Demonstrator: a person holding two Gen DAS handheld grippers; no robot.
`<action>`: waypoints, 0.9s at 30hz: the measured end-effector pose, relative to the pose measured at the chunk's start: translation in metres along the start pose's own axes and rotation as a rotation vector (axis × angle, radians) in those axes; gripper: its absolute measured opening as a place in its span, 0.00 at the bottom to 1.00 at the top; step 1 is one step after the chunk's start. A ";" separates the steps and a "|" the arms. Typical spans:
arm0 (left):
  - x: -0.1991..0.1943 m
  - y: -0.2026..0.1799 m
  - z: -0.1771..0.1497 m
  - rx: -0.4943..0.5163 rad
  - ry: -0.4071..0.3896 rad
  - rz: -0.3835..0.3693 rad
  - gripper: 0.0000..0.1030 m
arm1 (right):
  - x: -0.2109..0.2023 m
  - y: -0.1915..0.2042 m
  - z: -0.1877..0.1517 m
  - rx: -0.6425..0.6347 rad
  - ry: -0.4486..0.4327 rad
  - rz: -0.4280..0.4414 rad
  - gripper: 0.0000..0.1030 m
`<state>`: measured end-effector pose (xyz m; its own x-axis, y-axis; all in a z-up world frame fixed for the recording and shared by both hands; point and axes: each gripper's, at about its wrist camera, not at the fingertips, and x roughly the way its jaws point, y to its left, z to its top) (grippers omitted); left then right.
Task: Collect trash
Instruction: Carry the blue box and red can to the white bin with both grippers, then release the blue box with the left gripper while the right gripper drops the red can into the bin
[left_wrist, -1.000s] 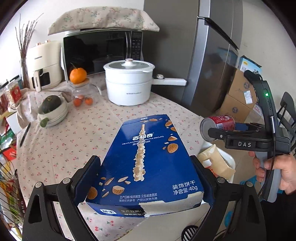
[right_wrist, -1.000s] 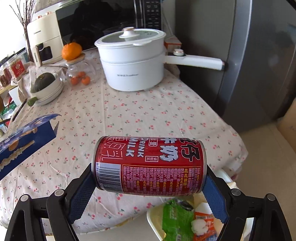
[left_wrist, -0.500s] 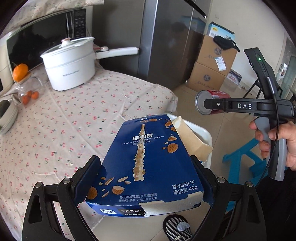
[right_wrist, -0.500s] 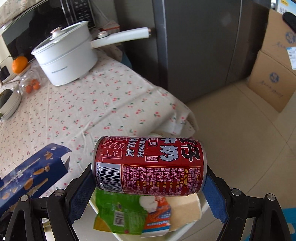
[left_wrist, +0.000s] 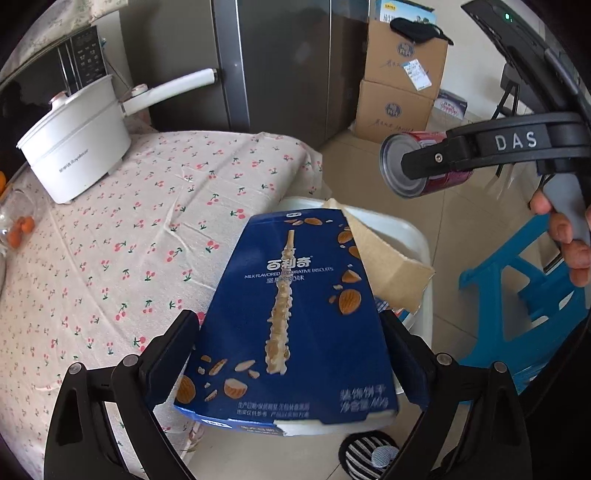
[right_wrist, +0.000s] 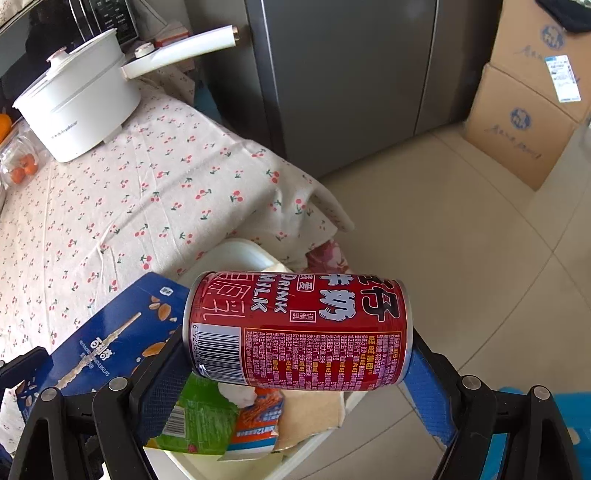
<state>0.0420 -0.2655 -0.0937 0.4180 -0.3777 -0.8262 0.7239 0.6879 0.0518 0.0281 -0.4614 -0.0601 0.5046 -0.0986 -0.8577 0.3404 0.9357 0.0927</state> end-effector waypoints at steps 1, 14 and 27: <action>0.002 -0.001 -0.002 0.011 0.014 0.020 0.96 | 0.002 -0.001 0.000 -0.001 0.006 -0.004 0.86; -0.032 0.041 -0.034 -0.141 0.090 -0.006 1.00 | 0.053 0.017 -0.014 0.011 0.210 0.048 0.86; -0.071 0.079 -0.064 -0.256 0.073 0.045 1.00 | 0.062 0.034 -0.012 0.063 0.220 0.069 0.95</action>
<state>0.0346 -0.1442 -0.0673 0.3992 -0.3033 -0.8652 0.5387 0.8412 -0.0464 0.0616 -0.4321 -0.1164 0.3458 0.0469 -0.9371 0.3633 0.9142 0.1798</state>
